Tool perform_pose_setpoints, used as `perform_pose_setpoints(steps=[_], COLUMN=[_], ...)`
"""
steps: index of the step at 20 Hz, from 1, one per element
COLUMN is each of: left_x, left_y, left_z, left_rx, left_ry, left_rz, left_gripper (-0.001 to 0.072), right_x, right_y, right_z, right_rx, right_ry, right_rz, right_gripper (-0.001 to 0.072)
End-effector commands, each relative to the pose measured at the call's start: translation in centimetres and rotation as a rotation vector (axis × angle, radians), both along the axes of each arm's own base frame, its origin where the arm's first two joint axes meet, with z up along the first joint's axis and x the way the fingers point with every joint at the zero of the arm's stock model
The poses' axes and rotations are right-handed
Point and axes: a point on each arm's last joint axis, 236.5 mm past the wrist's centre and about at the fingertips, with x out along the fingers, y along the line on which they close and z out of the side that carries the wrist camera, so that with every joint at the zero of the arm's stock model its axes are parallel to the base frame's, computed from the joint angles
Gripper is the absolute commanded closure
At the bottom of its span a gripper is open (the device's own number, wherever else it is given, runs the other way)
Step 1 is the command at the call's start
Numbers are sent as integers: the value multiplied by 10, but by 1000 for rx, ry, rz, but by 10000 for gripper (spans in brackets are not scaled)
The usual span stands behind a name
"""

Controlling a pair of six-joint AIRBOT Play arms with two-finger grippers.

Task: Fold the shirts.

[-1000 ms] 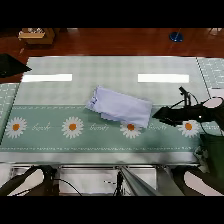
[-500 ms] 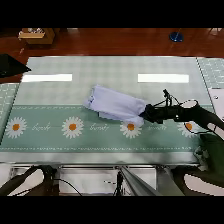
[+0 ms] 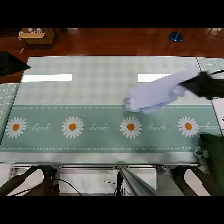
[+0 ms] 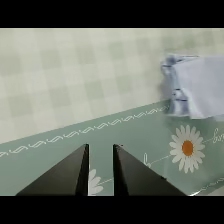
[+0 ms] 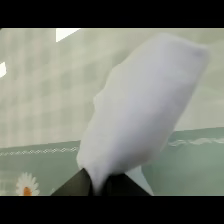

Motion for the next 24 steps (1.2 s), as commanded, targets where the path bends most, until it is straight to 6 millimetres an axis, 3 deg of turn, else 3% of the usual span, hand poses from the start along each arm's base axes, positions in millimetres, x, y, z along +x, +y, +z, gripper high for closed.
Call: perform_pose_setpoints(steps=[1,4,7,14,18,21,24], left_x=[7,11,16,26,33,39,51], left_y=[2,4,6,10,13,15,26], left_z=[-5,-13,-23,-46,-63,-72,-69], left_rx=[-5,7,15,21,3,4,15], left_ry=[5,9,17,46,91,96,53], left_rz=[9,-18,-42,-84,-85,-86,-38], left_gripper=[496,496,496,496,496,499,500], right_x=[-82,-159,-224,-294,-312,-359,-405], right_y=[-101,-175,-209,-231,-222,-217,-213], right_z=[44,68,68,59,22,-6,-18], right_rx=[-281,-460,-517,-595,-560,-599,-676], right_ry=[148,324,521,782,920,1156,1388], right_rz=[-264,-532,-739,-925,-887,-880,-865], right_gripper=[692,692,692,692,692,692,692])
